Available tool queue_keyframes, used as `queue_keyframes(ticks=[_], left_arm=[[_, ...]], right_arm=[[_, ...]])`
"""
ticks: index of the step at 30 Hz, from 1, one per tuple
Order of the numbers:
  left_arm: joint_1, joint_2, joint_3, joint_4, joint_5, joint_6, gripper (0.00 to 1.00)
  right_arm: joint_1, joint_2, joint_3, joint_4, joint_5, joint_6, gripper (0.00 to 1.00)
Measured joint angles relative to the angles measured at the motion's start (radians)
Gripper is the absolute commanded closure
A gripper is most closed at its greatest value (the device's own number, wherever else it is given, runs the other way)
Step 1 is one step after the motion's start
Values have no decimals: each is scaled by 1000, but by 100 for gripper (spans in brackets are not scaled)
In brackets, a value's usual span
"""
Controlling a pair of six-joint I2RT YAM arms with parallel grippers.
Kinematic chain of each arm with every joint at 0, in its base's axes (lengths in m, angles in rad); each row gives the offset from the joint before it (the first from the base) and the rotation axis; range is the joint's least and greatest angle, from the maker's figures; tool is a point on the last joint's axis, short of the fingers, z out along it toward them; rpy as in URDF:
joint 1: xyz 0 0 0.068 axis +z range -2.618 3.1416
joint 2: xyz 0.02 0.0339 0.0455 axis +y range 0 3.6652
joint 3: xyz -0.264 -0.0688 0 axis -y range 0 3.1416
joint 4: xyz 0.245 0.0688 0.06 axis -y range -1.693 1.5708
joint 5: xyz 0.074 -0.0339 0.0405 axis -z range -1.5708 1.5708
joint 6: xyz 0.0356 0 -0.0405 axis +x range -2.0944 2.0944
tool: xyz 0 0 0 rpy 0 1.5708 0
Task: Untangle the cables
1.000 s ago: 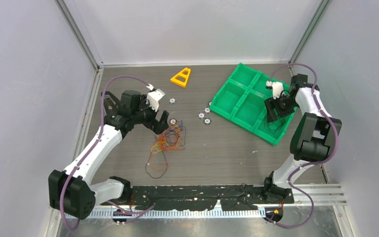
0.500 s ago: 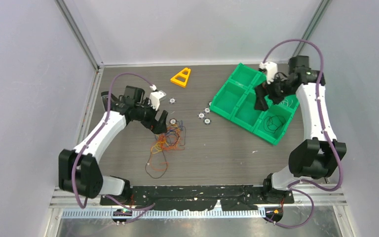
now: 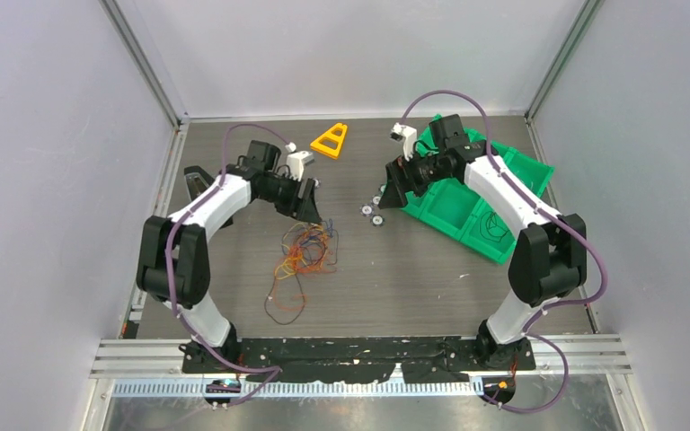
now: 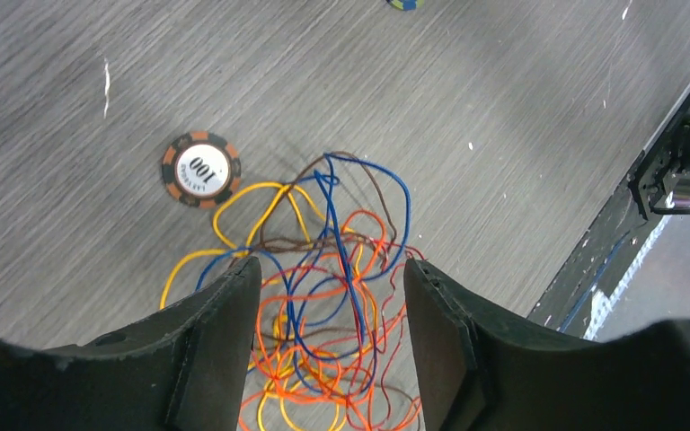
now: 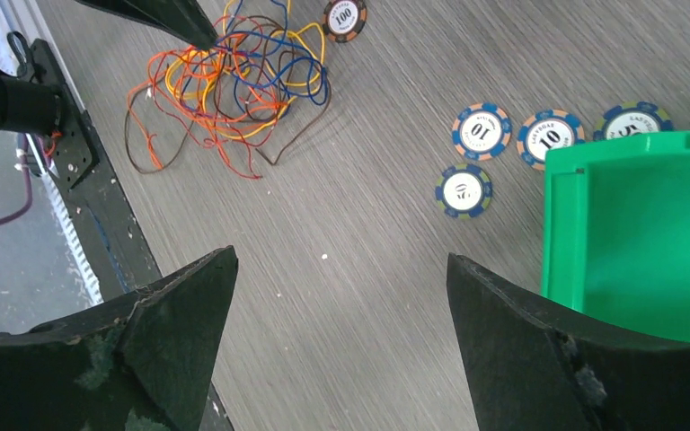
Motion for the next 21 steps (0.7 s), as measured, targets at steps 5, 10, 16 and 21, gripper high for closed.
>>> queue_keyframes(ticks=[5,10,16,21], left_arm=[[-24,86,32,5,0,-12,52],[-36,150,63,-24,1,-16,82],[-53,143,127,-106,61,24,100],[-60,-57,117,-97,151,13,100]], right_arm=[[10,13,-32,104,-17,57,7],[10,5,-73,189,-33,88,6],[10,-24,-87,241,-37,111,5],[11,-85,-89,307,-59,154,1]])
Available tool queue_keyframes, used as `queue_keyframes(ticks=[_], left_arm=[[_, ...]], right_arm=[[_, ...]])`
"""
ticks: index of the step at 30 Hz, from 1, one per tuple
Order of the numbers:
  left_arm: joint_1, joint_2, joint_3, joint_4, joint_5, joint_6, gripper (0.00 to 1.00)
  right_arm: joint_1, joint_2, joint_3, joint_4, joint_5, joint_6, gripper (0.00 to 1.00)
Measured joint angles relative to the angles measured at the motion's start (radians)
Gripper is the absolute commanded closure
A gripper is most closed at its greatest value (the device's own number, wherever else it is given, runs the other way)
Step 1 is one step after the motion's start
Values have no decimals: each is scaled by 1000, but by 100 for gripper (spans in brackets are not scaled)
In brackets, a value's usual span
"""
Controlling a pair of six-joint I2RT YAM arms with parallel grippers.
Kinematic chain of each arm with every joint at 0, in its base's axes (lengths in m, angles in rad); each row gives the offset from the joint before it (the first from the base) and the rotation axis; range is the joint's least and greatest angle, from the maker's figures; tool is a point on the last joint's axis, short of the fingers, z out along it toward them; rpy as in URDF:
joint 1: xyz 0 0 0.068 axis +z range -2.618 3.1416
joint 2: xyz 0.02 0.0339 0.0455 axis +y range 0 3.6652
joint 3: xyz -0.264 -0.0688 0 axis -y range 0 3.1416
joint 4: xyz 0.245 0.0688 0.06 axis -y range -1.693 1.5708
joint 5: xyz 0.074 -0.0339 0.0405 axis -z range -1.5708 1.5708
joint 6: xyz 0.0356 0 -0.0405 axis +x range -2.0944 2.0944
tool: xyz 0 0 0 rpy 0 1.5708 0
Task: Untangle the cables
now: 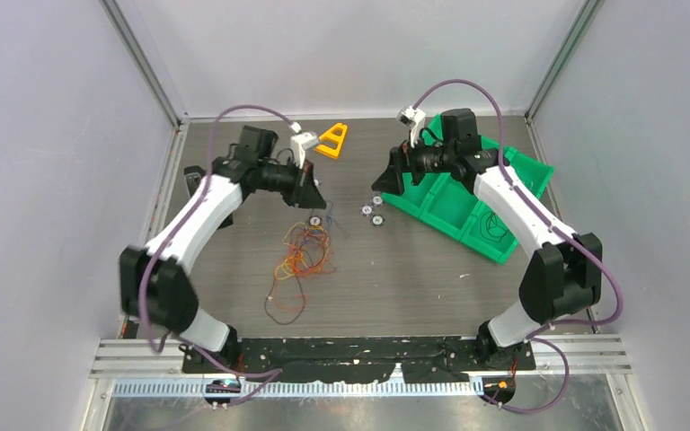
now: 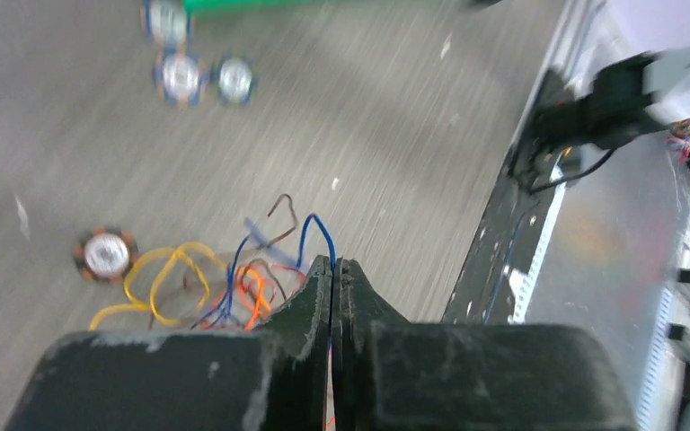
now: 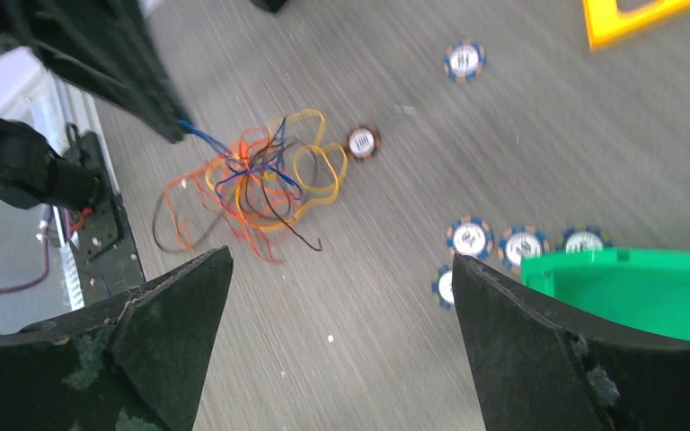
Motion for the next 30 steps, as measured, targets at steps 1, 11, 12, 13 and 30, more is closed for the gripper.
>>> queue_keyframes(ticks=[1,11,12,13,30], left_arm=[[0,-69,0,23,18,-14,100],[-2,-393,93,231,128,-179,100],[-2,-391,93,249,129,-206,100],[-2,-387,93,264,129,-234,100],[28,-378,161,520,95,-594,100]], right_arm=[[4,-18,0,22,-6,17,3],[232,-195,55,259,-15,100,5],[266,-192,77,283,-9,100,4],[292,-187,92,301,-5,100,3],[430,-26,52,470,71,123,62]])
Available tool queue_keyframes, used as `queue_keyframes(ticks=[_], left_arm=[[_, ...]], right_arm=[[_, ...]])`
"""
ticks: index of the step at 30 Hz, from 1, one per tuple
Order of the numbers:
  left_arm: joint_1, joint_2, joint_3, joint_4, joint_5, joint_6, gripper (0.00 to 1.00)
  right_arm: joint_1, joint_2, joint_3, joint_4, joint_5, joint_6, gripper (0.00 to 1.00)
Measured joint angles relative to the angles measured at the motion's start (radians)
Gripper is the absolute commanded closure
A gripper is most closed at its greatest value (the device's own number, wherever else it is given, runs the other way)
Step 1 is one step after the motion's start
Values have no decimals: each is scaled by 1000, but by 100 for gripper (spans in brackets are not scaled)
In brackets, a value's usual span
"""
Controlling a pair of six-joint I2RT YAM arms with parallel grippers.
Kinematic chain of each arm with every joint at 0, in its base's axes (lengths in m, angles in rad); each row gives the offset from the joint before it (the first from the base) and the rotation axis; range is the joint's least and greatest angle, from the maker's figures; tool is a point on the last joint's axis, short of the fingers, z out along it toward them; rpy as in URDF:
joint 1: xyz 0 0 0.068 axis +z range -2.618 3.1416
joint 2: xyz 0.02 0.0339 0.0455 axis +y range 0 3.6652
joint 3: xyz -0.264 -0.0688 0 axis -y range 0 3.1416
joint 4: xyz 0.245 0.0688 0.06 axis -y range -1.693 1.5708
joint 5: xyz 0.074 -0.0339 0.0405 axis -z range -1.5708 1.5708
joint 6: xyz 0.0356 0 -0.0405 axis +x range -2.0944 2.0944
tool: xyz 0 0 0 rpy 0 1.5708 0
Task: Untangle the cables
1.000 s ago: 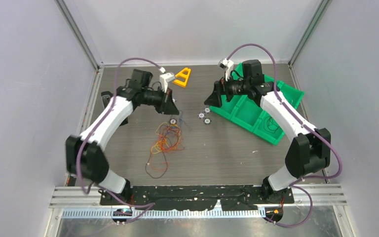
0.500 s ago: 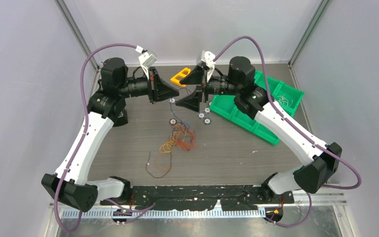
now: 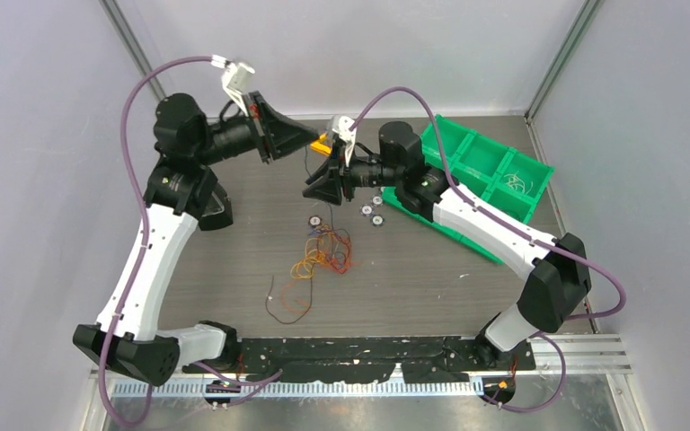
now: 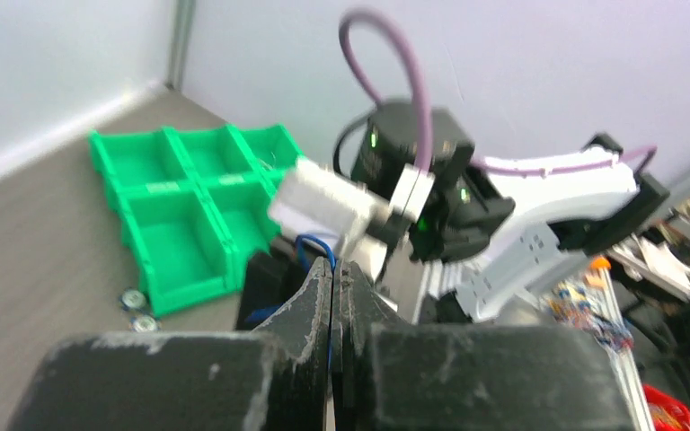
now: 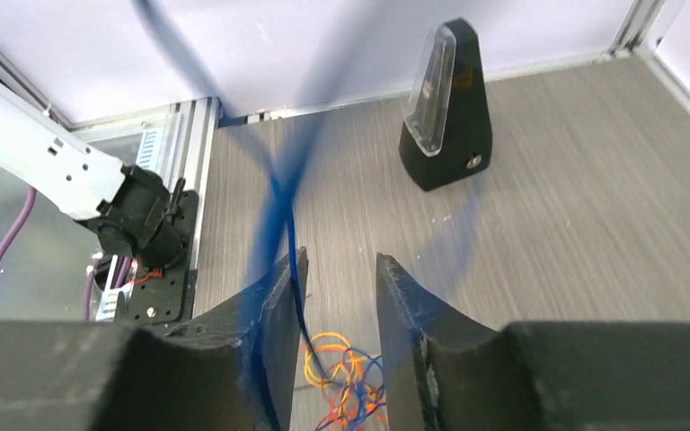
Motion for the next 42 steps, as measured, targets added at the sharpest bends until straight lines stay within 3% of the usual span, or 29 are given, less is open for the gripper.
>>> queue_keyframes(ticks=[2,4,7,12,18,23,28,34,40,42], left_arm=[[37,0,21,47,-12,-58,100],[80,2,49,90,-28,-115,100],[127,8,93,153,-43,-188,100],[190,9,121,192,-69,-244,100],[300,-36,-41,165,-135,-255,100],[335,-27,-196,40,-170,-193,100],[318,7,-306,-63,-135,-115,100],[223,-13,-390,-146,-51,8,100],[214,-70,-425,-173,-21,81,100],[214,-71,-425,-163,-3,73,100]], right_arm=[[0,0,-31,6,2,-3,64],[0,0,-69,7,4,-10,73],[0,1,-116,4,6,-20,92],[0,5,-128,-22,5,-24,95],[0,2,5,-37,8,19,95],[0,-51,127,11,19,100,94],[-2,-76,248,77,72,166,95],[-23,-40,425,113,156,204,94],[-47,-31,485,130,190,212,94],[-56,-25,509,90,178,195,62]])
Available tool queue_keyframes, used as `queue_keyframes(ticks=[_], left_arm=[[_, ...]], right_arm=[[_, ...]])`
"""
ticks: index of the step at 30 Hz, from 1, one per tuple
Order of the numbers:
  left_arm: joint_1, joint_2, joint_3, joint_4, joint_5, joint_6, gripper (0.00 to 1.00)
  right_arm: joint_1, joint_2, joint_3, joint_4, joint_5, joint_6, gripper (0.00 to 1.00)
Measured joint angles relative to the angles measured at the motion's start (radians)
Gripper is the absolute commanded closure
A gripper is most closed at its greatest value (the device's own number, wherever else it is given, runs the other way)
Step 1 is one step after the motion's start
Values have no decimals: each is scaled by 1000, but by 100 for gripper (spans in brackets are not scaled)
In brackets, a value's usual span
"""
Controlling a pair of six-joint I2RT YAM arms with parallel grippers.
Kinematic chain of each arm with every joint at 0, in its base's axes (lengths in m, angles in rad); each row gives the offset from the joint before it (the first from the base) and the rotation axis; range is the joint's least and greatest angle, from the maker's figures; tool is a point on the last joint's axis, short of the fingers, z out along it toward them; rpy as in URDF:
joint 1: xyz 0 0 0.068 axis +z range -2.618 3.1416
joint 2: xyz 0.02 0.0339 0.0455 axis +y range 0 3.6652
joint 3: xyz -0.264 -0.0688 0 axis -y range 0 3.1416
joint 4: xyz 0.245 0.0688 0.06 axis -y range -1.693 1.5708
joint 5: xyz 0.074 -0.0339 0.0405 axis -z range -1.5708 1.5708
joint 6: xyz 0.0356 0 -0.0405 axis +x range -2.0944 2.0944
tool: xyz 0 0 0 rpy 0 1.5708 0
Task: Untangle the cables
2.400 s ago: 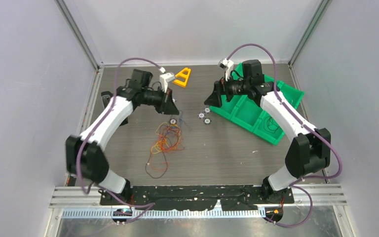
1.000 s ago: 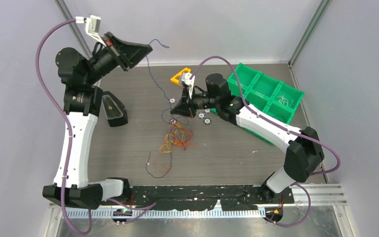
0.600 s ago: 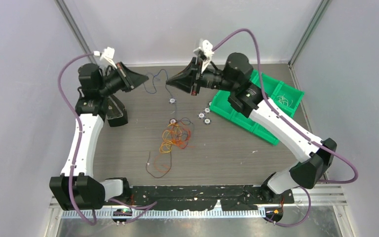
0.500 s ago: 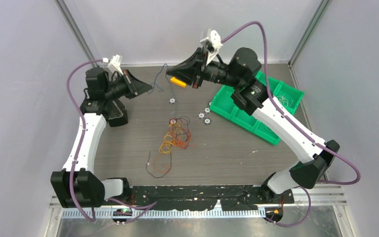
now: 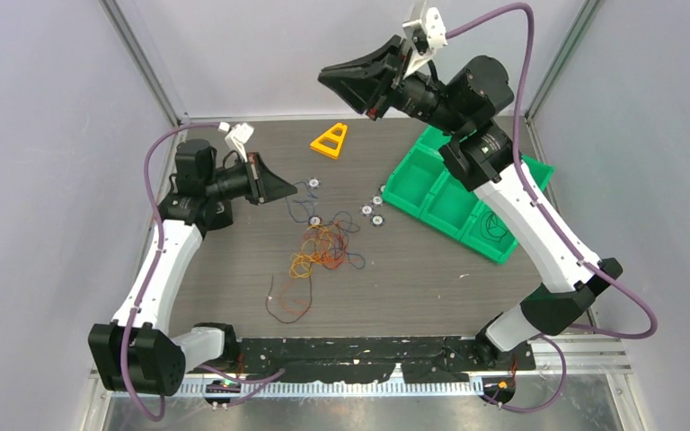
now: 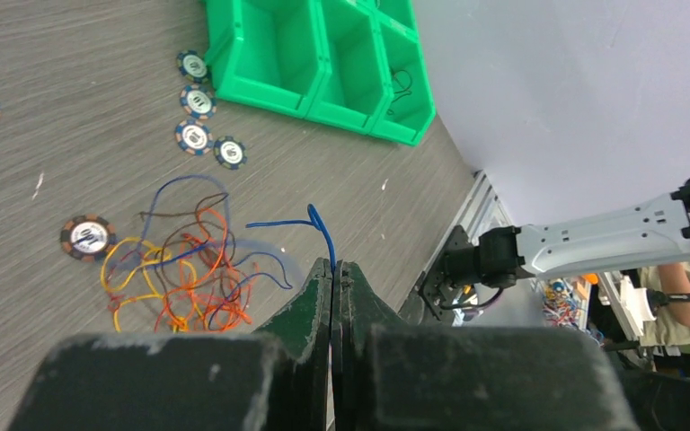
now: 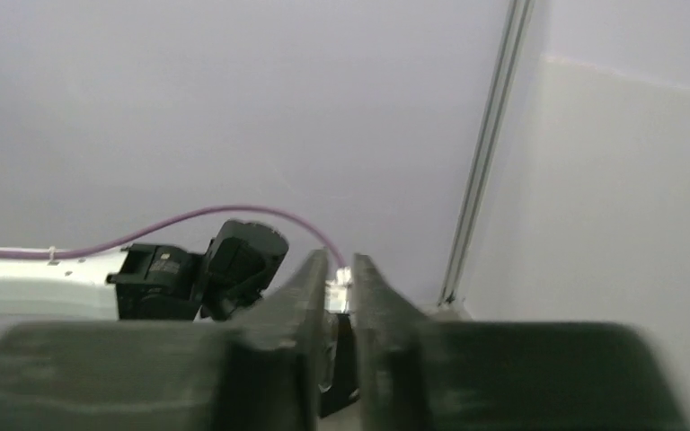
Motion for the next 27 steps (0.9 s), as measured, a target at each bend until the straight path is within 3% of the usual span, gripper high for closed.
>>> queue_keyframes(ticks=[1,3,9,13,16,24,26,27], left_arm=[[0,0,1,7,10,-11,100],[0,0,8,24,27,-31,100],[0,0,137,96,35,-158,100],[0,32,372,145,35,-277,100],[0,53,505,225,37,-371,100],[-1,108,691,320,37,-500,100],[-1,123,726,320,34,-509,100],[-1,129,742,319,31,-511,100]], right_arm=[[-8,2,9,-29,-11,-14,30],[-26,-10,-11,-100,-48,-72,2],[-66,-165,-459,-244,-103,-312,5],[-53,-161,-689,-251,-100,-388,5],[-26,-116,-743,-214,-90,-398,5],[42,37,-715,82,-51,-353,1],[55,89,-687,134,-51,-328,21],[63,111,-676,154,-52,-319,41]])
